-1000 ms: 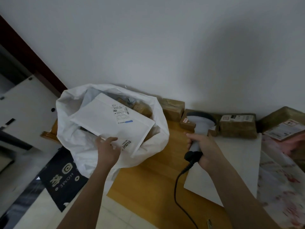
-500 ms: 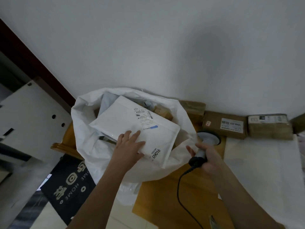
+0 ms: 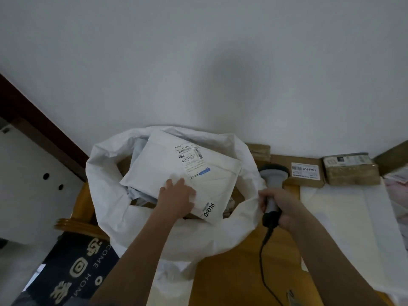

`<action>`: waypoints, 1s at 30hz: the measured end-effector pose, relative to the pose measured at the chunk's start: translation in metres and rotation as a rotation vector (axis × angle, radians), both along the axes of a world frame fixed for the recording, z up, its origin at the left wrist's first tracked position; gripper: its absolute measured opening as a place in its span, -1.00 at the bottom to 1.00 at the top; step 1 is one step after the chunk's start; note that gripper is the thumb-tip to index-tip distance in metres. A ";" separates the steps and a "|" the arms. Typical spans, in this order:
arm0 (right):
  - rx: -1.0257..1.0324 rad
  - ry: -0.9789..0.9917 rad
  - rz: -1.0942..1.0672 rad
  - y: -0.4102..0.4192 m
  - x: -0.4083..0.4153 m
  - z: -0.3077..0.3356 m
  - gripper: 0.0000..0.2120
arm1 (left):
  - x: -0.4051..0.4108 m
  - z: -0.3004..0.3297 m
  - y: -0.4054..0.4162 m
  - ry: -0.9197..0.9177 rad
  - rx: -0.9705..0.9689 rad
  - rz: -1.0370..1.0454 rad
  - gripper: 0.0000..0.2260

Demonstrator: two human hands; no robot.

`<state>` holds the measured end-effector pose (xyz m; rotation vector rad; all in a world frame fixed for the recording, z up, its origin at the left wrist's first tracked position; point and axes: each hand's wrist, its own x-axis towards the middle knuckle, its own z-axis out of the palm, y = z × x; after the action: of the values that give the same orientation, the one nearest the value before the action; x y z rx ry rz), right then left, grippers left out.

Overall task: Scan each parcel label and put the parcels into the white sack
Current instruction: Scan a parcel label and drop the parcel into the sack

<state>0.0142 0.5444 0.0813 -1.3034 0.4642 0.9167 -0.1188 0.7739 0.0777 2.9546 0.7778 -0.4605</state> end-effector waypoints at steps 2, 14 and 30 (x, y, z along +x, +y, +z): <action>0.036 -0.102 0.000 0.006 0.004 0.014 -0.52 | 0.001 0.012 0.006 -0.133 -0.165 0.092 -0.69; -0.080 -0.137 0.149 0.043 0.001 0.027 -0.73 | -0.104 0.035 0.103 -0.513 -0.242 1.037 -0.53; 0.169 -0.352 0.048 0.086 0.018 0.105 -0.92 | -0.105 0.067 0.145 -1.077 -0.311 1.113 -0.80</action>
<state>0.0327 0.6303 0.1861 -1.2910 0.0805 0.7286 -0.2242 0.9187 0.1443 1.5958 1.6128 0.8704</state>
